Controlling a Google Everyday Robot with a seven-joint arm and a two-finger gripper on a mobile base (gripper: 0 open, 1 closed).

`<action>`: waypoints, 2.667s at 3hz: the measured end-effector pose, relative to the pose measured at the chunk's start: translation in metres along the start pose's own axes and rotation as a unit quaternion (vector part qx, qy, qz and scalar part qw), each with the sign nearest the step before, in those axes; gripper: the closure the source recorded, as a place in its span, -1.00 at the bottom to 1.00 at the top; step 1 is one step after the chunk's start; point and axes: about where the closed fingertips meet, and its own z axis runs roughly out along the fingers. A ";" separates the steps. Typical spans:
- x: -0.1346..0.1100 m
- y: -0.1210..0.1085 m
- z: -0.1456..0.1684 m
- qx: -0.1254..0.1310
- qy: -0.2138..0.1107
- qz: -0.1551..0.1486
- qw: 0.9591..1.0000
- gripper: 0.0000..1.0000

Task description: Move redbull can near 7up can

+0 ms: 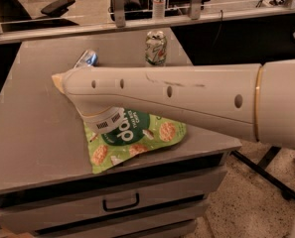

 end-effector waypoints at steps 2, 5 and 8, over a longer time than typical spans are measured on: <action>-0.006 0.004 -0.003 0.016 0.005 -0.016 1.000 0.94; -0.011 -0.031 -0.025 0.063 0.005 -0.054 0.997 0.71; -0.025 -0.019 0.013 0.050 -0.034 -0.051 0.997 -0.68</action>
Offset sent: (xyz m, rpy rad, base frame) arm -0.0033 0.0092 0.0028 -0.0632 -0.0068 -0.0159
